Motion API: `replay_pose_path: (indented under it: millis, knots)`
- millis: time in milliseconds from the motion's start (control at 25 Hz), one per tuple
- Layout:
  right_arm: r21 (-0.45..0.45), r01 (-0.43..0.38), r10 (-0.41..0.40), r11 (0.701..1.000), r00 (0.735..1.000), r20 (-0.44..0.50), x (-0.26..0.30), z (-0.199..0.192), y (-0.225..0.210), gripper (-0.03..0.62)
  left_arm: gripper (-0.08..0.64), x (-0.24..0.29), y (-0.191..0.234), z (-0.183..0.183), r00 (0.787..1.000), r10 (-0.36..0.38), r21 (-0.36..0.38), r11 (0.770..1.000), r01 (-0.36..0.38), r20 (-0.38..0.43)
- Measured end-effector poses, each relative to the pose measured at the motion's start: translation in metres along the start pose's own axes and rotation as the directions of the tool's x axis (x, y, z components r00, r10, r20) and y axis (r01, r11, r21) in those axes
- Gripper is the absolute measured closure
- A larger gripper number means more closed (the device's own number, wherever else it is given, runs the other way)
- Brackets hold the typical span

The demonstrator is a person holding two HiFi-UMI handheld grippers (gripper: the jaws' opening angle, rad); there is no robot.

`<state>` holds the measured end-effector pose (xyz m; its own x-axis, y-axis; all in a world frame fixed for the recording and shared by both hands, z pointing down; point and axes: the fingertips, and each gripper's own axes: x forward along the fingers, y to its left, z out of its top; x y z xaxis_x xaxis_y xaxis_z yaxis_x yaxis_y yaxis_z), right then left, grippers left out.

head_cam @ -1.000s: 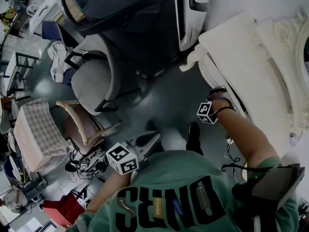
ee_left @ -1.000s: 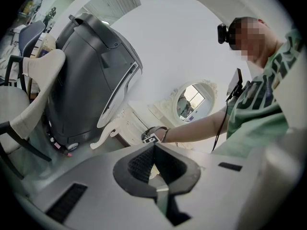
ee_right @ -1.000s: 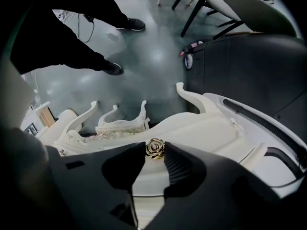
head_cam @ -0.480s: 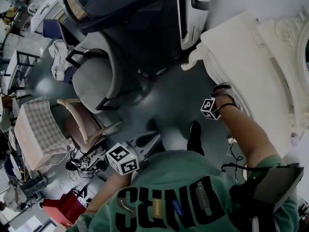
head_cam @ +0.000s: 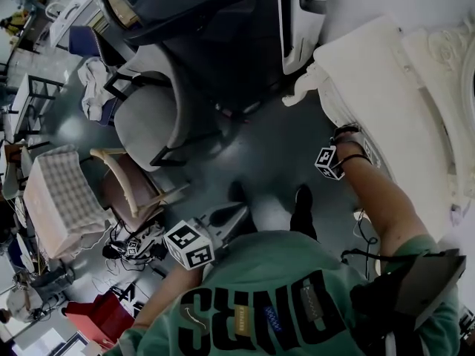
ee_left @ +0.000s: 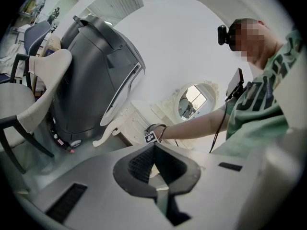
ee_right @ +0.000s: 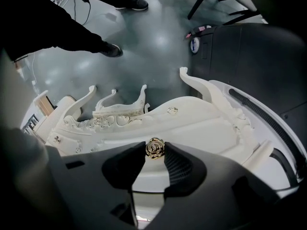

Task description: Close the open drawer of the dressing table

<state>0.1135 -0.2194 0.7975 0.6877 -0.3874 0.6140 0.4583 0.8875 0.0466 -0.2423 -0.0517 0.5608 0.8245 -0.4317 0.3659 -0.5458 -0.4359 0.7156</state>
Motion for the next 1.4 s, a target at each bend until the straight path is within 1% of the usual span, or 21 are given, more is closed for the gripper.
replay_pose_path:
  millis: [240, 680, 1120, 1400]
  knots:
    - [-0.016, 0.0, -0.001, 1.0, 0.999, -0.041, 0.007, -0.007, -0.001, 0.463, 0.553, -0.005, 0.001, -0.002, 1.0, 0.007, -0.006, 1.0, -0.007, -0.001]
    - [-0.062, -0.005, -0.002, 0.998, 0.994, -0.108, 0.011, -0.007, -0.002, 0.464, 0.554, -0.011, 0.006, -0.01, 1.0, 0.015, -0.017, 1.0, -0.015, -0.006]
    - [-0.174, 0.003, -0.04, 0.985, 0.976, -0.213, 0.024, -0.005, -0.001, 0.463, 0.553, -0.015, 0.01, -0.016, 1.0, 0.024, -0.028, 0.999, -0.024, -0.01]
    - [-0.172, -0.024, -0.018, 0.985, 0.972, -0.236, 0.026, -0.006, 0.0, 0.463, 0.554, -0.019, 0.016, -0.018, 0.999, 0.037, -0.038, 0.999, -0.037, -0.008]
